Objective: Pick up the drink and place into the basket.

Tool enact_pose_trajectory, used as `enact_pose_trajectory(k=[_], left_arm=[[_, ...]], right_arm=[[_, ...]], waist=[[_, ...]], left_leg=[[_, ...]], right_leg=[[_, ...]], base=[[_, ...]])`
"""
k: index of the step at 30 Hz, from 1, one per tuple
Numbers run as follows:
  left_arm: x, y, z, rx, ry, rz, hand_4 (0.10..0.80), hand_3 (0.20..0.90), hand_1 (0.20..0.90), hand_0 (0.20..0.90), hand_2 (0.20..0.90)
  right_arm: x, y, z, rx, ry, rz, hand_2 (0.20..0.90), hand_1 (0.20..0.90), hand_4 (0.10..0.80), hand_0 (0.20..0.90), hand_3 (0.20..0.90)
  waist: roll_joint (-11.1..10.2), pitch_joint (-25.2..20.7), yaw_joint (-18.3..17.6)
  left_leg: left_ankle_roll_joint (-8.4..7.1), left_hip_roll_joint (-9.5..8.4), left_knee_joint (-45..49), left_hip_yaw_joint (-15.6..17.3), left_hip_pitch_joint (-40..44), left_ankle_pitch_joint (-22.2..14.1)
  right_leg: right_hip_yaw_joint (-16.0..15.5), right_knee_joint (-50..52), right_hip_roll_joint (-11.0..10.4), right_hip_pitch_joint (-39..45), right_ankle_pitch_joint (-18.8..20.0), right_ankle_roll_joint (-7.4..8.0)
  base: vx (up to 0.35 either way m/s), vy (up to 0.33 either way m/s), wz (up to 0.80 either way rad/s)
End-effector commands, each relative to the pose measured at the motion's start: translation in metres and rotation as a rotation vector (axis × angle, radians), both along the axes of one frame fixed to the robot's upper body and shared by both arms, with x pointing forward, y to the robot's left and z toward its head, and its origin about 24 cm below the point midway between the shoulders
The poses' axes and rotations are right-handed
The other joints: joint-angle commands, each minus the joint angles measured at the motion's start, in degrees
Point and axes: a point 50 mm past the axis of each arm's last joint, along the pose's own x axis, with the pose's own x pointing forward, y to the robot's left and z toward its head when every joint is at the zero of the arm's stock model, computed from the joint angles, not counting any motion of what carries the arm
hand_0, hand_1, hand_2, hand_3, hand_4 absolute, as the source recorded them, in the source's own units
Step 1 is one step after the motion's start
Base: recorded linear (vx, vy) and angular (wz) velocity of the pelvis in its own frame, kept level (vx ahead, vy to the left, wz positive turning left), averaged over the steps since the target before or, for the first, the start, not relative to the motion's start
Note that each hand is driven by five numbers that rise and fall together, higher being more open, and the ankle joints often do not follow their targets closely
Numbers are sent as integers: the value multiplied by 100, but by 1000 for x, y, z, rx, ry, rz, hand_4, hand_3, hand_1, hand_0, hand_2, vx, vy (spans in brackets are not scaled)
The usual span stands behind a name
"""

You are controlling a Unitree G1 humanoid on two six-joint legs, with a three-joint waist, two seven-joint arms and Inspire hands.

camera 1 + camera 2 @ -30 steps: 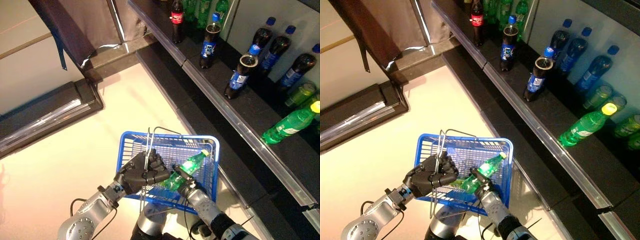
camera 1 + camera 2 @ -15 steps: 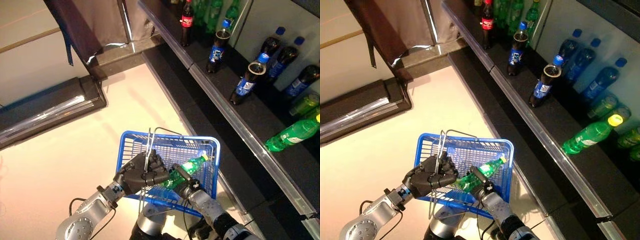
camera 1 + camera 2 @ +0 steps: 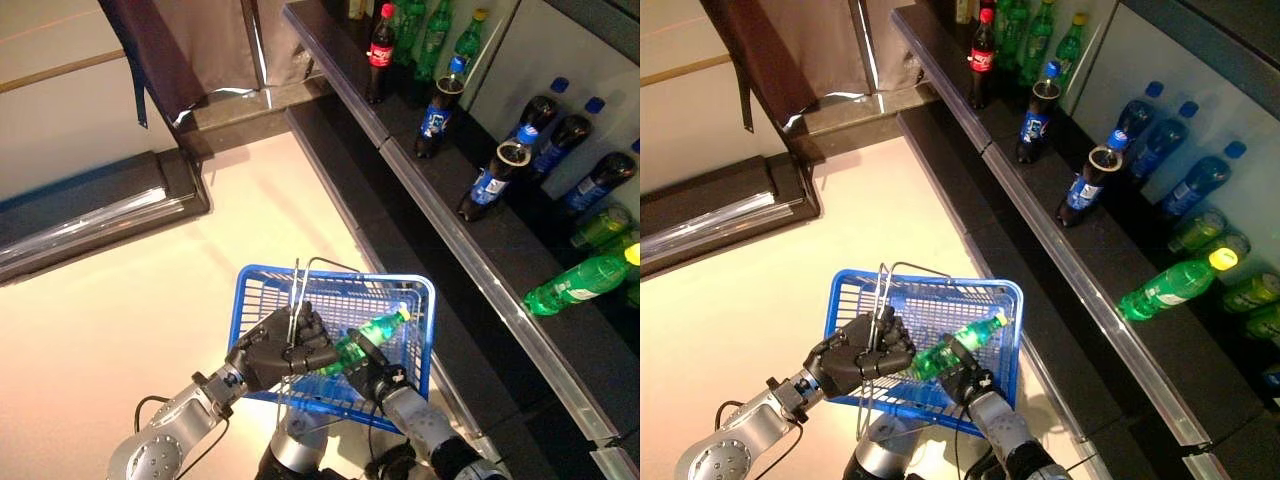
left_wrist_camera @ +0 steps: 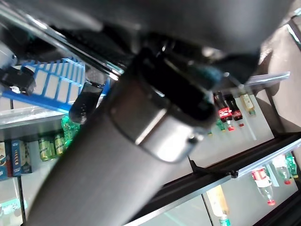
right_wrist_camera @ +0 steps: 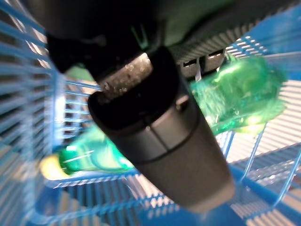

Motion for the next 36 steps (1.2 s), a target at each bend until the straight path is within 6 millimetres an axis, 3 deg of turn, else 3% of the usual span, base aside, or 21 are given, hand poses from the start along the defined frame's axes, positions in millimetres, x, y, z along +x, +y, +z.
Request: enact_pose_trajectory(k=[1, 5, 12, 17, 19, 27, 32, 36], left_arm=[[-5, -18, 84, -285, -458, -111, 100, 200, 300, 300, 300], [-7, -13, 82, -266, -461, -74, 100, 200, 300, 300, 300], [-12, 2, 82, -238, -475, 15, 100, 200, 300, 300, 300], [-16, 15, 74, -204, -443, 100, 100, 200, 300, 300, 300], [-17, 22, 69, -171, -426, 144, 100, 200, 300, 300, 300], [-18, 44, 36, -9, -316, 358, 100, 200, 300, 300, 300], [-23, 61, 4, 169, -193, 523, 100, 200, 300, 300, 300], [-29, 72, -15, 207, -93, 630, 100, 200, 300, 300, 300]], right_arm=[[7, 21, 26, 53, -204, 31, 900, 900, 800, 900, 900], [1, 18, 38, 61, -313, 4, 900, 900, 800, 900, 900], [-13, 7, 77, 63, -600, 51, 900, 900, 800, 900, 900], [-32, -1, 104, 72, -821, 164, 900, 900, 800, 900, 900], [-38, -5, 113, 65, -911, 223, 900, 900, 800, 900, 900], [-57, -14, 141, 25, -1195, 392, 900, 900, 800, 900, 900], [-60, -31, 148, -72, -1243, 405, 900, 900, 800, 900, 900], [-62, -46, 141, -106, -1189, 362, 900, 900, 800, 900, 900]], waist=[[-175, -322, -73], [-238, -352, -161], [-328, -385, -419], [-453, -446, -596], [-501, -483, -670], [-560, -754, -923], [-499, -1051, -1184], [-456, -1184, -1390]], left_leg=[[46, -146, 568, 305, -740, 213], [70, -111, 546, 352, -686, 198], [73, -11, 431, 475, -598, 243], [42, 74, 373, 605, -505, 251], [81, 58, 294, 681, -506, 408], [31, 136, 22, 856, -101, 427], [15, 196, -387, 985, 269, 507], [6, 269, -646, 1140, 453, 561]], right_leg=[[56, -974, 455, 1053, 302, 268], [98, -967, 474, 1047, 301, 296], [193, -988, 518, 1023, 301, 340], [284, -1014, 583, 1010, 291, 362], [258, -1072, 578, 973, 383, 319], [507, -1203, 671, 1128, 326, 345], [704, -1399, 700, 1233, 361, 373], [861, -1517, 702, 1224, 413, 403]], base=[[24, -20, 9], [7, -4, 1], [-4, 1, 0], [-20, -26, -4], [-57, 4, -5], [19, -5, -13], [5, 25, -11], [-55, 10, -4]])
